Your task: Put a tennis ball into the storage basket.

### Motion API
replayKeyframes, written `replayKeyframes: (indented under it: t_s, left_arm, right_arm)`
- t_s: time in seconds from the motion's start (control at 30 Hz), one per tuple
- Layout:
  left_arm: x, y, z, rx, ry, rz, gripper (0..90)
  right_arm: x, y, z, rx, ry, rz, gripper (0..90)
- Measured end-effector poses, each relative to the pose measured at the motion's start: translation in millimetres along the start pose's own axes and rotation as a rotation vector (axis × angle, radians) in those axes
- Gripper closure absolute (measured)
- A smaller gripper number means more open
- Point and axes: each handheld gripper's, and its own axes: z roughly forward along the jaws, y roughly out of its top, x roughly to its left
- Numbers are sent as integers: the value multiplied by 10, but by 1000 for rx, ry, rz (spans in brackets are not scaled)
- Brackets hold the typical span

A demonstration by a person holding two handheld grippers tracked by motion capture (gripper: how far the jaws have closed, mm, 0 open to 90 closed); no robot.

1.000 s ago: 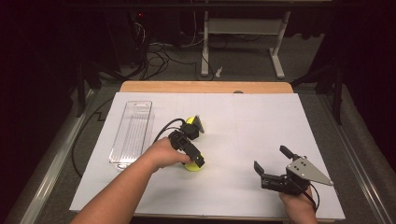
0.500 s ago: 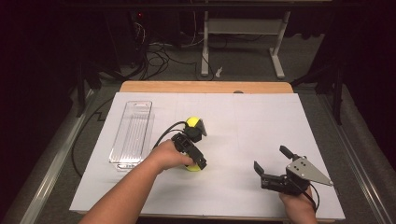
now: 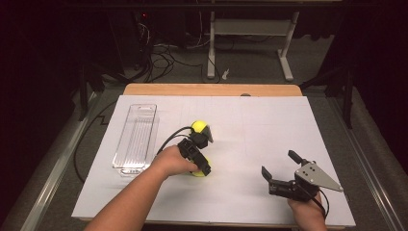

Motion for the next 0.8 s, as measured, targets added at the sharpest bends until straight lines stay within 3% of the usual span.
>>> replayKeyframes:
  t_s: [0.23,0.8]
  left_arm:
    - [-11,-10,3,-2,-5,14,252]
    - [-33,-10,2,13,10,16,269]
  right_arm:
    - [1,-1,1,2,0,0,2]
    - [6,-5,8,7,3,-1,2]
